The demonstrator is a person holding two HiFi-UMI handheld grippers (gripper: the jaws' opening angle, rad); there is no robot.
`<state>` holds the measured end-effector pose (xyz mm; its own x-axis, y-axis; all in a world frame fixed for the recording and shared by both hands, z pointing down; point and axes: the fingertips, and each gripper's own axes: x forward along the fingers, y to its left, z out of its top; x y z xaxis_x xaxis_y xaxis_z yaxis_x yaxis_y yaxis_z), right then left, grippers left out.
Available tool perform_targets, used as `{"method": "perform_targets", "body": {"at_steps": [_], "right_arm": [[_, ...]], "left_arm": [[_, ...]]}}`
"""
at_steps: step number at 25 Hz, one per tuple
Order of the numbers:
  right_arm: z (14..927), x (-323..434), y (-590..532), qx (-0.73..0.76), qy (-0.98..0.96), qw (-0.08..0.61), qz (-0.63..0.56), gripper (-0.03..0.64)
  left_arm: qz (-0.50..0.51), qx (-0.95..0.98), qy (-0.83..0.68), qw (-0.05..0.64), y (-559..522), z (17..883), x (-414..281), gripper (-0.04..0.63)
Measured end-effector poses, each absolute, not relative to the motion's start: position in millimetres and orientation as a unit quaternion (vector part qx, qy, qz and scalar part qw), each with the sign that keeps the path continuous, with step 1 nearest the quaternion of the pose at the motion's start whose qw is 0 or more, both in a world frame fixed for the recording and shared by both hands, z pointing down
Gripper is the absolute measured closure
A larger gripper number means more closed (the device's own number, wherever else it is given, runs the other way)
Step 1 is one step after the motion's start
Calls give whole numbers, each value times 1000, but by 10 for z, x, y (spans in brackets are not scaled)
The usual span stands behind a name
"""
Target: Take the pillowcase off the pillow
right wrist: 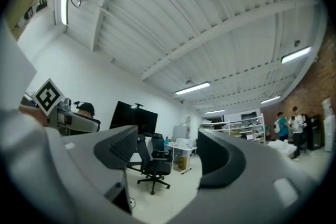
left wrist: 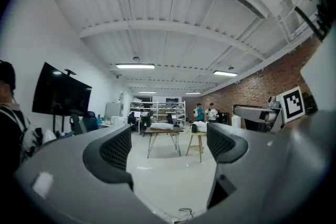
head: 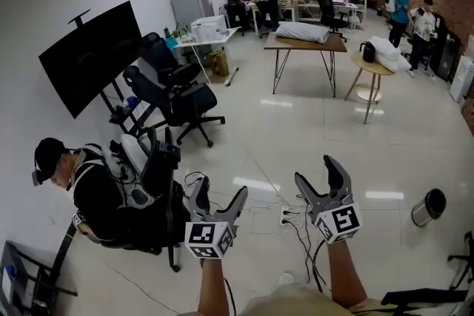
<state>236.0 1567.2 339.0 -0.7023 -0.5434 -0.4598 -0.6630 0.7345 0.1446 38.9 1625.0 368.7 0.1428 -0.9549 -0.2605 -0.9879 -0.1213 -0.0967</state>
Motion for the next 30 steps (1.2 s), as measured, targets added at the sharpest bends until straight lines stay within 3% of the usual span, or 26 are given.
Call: {"method": "perform_targets", "body": {"at_steps": [5, 13, 30], "right_arm": [[3542, 2880, 14865, -390, 886, 203, 147, 272], [4020, 2879, 13922, -420, 879, 187, 124, 272], [4357, 1468, 12083, -398, 889, 153, 167, 272]], "left_arm": [[63, -773, 617, 130, 15308, 3822, 728, 141], [54, -798, 591, 110, 14217, 4193, 805, 141], [88, -826, 546, 107, 12053, 4463, -82, 157]]}}
